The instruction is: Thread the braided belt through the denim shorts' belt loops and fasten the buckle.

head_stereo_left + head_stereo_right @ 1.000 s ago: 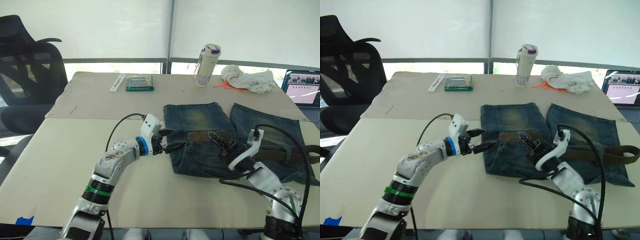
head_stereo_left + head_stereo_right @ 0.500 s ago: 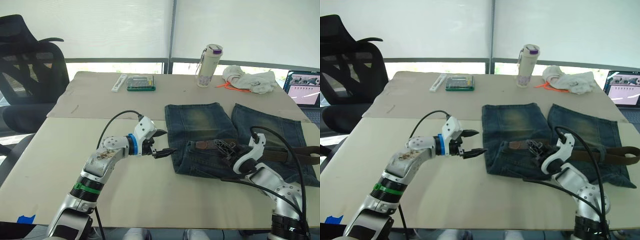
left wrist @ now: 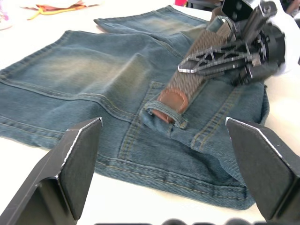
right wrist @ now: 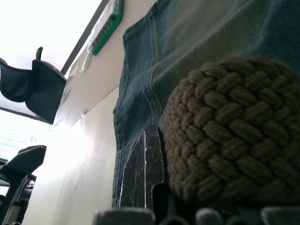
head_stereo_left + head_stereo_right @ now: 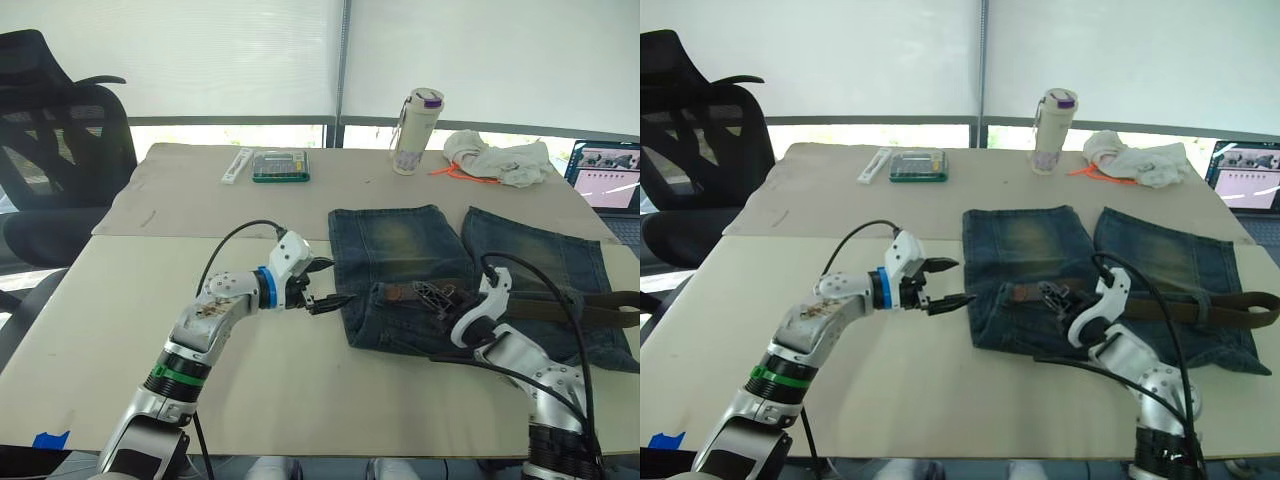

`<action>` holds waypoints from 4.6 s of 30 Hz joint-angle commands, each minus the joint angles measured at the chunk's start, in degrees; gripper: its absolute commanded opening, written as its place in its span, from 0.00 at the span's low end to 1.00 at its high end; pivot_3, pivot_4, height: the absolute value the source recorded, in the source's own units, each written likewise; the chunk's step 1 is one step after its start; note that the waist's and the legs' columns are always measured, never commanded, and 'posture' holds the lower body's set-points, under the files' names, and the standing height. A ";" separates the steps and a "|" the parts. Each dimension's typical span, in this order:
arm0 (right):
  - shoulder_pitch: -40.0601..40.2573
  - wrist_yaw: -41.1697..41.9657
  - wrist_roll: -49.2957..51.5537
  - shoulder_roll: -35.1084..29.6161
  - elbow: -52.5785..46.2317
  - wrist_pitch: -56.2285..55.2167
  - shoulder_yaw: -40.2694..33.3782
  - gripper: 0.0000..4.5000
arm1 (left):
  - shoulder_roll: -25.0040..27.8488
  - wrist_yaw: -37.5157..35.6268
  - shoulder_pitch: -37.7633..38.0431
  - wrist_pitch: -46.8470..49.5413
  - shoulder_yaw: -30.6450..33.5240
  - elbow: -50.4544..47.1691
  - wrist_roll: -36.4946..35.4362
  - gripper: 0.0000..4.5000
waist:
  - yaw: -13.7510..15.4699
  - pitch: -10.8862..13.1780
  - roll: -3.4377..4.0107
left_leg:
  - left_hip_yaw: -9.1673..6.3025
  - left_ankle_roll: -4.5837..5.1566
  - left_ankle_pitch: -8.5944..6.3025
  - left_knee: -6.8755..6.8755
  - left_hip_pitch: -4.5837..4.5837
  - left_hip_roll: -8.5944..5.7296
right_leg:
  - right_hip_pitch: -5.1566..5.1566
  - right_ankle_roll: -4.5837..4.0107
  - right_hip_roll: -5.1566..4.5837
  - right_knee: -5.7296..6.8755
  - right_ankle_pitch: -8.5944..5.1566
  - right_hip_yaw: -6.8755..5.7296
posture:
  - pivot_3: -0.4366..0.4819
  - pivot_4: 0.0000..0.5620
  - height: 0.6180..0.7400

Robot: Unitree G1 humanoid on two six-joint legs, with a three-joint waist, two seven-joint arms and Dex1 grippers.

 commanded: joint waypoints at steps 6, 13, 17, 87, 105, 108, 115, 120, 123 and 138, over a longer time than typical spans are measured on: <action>-2.75 1.43 -4.79 0.51 1.25 0.55 4.61 0.00 | -0.32 0.54 -0.48 -0.61 1.50 -1.00 -0.07 0.99 | -0.16 0.00 0.00 | 0.00 -0.01 0.01 0.00 0.00 0.00 | 0.00 0.00 0.01 0.01 0.00 -0.01 | 0.48 0.27 0.97; -4.67 2.40 -6.62 4.20 2.46 -0.20 6.53 0.00 | -1.19 1.65 0.24 0.23 2.32 -1.64 -0.66 0.99 | -0.87 0.00 0.00 | 0.00 -0.06 0.03 0.00 0.02 0.03 | 0.00 0.00 0.06 0.02 0.00 -0.01 | 0.48 0.27 0.97; -6.09 1.84 -4.91 8.78 3.98 -1.73 4.00 0.00 | -3.16 2.88 1.42 2.43 3.83 -2.05 -3.27 0.99 | -1.44 0.00 0.00 | -0.01 -0.13 0.07 -0.01 0.03 0.16 | 0.00 -0.01 0.20 0.04 0.00 0.02 | 0.48 0.27 0.97; -6.44 9.51 1.75 19.70 0.61 -2.49 3.41 0.00 | -19.83 18.80 3.37 19.00 20.39 6.76 -24.18 0.99 | -1.42 -0.09 -0.12 | 0.30 -0.34 0.18 -0.83 0.45 0.33 | -0.05 -0.13 0.73 -0.01 0.06 1.01 | 0.48 0.27 0.97; -6.29 10.06 -2.42 18.33 1.34 -4.60 4.91 0.00 | -20.17 18.12 2.56 17.96 21.97 6.65 -24.71 0.15 | -1.36 -0.09 -0.12 | 0.30 -0.34 0.17 -0.83 0.42 0.33 | -0.08 -0.14 0.73 -0.02 0.06 1.02 | 0.48 0.27 0.97; -5.39 11.95 -2.84 16.70 0.59 -4.19 5.69 0.26 | -19.97 18.32 2.43 16.93 22.03 6.94 -24.04 0.00 | -1.36 -0.09 -0.13 | 0.30 -0.35 0.18 -0.83 0.42 0.32 | -0.08 -0.14 0.72 -0.02 0.06 1.02 | 0.48 0.27 0.97; -0.70 19.35 -3.81 4.66 -5.23 -1.68 6.65 0.79 | -14.76 17.77 1.75 13.64 20.70 7.33 -19.16 0.00 | -1.16 -0.09 -0.13 | 0.29 -0.31 0.16 -0.82 0.36 0.26 | -0.08 -0.13 0.72 -0.09 0.06 1.06 | 0.48 0.27 0.97; 2.46 26.94 -4.39 -6.36 -9.74 -1.61 6.14 0.99 | -7.97 14.37 1.71 8.67 15.97 8.50 -11.64 0.00 | -1.14 -0.08 -0.14 | 0.30 -0.17 0.08 -0.83 0.38 0.25 | -0.08 -0.12 0.72 -0.14 0.05 1.08 | 0.48 0.27 0.97; 4.33 31.86 -5.54 -11.65 -9.76 -3.26 3.63 0.99 | -4.36 13.42 1.06 4.79 14.82 10.72 -7.24 0.00 | -1.01 -0.07 -0.15 | 0.30 -0.05 0.00 -0.83 0.41 0.27 | -0.08 -0.13 0.72 -0.18 0.05 1.08 | 0.48 0.27 0.97; 4.25 42.36 -29.26 -36.87 13.13 -15.25 -5.11 0.99 | 15.11 24.94 -6.27 -16.77 10.77 26.91 21.23 0.00 | 0.18 -0.01 -0.25 | 0.45 0.01 -0.03 -0.77 0.43 0.30 | -0.11 -0.12 0.64 -0.26 0.05 1.16 | 0.48 0.27 0.97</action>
